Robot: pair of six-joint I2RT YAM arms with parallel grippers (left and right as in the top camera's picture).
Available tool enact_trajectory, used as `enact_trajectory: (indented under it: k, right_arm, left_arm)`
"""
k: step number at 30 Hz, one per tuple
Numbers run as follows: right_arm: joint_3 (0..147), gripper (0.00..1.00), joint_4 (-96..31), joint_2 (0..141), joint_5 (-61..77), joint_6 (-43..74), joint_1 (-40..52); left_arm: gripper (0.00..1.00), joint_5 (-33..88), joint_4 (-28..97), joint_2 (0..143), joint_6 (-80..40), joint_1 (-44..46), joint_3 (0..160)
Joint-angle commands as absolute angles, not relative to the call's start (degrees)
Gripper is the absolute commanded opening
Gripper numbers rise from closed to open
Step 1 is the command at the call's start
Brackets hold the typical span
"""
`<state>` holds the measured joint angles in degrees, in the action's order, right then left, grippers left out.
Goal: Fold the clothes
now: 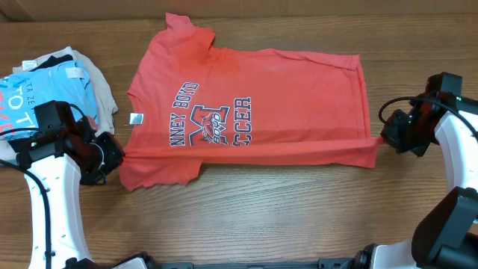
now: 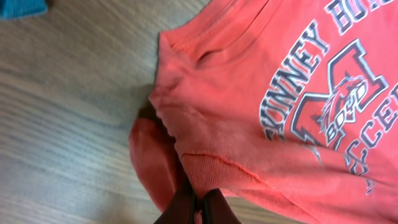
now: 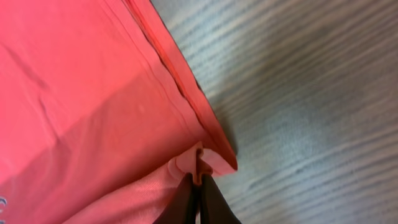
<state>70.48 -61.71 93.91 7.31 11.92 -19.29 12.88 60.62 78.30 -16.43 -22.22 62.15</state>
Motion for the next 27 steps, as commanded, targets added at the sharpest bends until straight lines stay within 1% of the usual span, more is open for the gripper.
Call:
enact_trajectory:
  k: [1, 16, 27]
  right_arm:
    - [70.2, 0.04, -59.9, 92.6, 6.5, 11.8, -19.4]
    - [70.2, 0.04, -56.9, 95.2, 6.5, 11.7, -19.4]
    - [70.2, 0.04, -52.4, 99.9, 6.6, 10.9, -19.4]
  left_arm:
    - [0.04, 12.5, 59.2, 79.3, -17.2, -22.5, 61.8]
    - [0.04, 13.6, 53.2, 86.8, -17.6, -22.1, 61.8]
    - [0.04, 13.6, 41.4, 90.3, -17.6, -17.5, 61.8]
